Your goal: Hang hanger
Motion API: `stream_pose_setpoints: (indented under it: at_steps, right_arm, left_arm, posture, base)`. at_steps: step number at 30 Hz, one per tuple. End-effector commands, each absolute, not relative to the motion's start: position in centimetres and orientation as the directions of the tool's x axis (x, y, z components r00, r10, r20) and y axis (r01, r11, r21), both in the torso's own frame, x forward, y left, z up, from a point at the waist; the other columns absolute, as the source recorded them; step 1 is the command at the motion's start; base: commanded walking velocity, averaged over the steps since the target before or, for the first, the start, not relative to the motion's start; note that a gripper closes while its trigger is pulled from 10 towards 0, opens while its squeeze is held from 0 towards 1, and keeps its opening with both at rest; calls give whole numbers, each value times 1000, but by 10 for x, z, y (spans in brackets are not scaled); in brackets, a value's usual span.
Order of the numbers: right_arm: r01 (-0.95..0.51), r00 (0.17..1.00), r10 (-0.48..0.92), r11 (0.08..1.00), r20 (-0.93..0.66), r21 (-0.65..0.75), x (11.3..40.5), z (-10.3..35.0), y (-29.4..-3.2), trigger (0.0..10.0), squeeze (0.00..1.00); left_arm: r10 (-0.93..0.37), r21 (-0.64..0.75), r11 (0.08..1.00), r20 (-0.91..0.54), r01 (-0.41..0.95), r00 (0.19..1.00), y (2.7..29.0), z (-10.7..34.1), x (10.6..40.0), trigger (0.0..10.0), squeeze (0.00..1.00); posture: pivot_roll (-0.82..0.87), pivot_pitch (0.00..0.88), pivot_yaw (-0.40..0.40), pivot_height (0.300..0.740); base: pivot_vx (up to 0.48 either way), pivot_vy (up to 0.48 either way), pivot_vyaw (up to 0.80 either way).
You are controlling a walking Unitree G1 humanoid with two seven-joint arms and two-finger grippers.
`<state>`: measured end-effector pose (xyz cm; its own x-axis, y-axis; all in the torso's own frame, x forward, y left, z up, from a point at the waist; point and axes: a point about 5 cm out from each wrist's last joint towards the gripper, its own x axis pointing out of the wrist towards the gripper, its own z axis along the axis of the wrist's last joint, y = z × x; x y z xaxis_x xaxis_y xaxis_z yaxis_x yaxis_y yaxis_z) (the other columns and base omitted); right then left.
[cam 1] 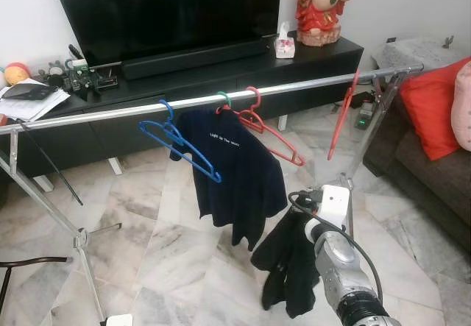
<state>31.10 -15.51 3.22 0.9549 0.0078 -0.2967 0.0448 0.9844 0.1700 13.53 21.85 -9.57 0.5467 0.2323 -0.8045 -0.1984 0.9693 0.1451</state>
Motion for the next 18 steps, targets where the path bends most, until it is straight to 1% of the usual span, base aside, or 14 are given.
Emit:
stream_pose_setpoints:
  at_steps: [1, 18]
  right_arm:
    - [22, 962, 23, 986, -271, 163, 316, 39, -152, 10000, 0]
    - [-9, 951, 50, 991, -306, 133, 311, 31, -150, 10000, 0]
  left_arm:
    - [234, 150, 969, -811, -196, 536, 221, -97, 130, 10000, 0]
    - [236, 150, 969, -805, -198, 544, 220, -97, 130, 10000, 0]
  posture:
    - [-160, 0, 44, 740]
    - [-158, 0, 41, 740]
  base:
    - [0, -255, 0]
    - [0, -307, 0]
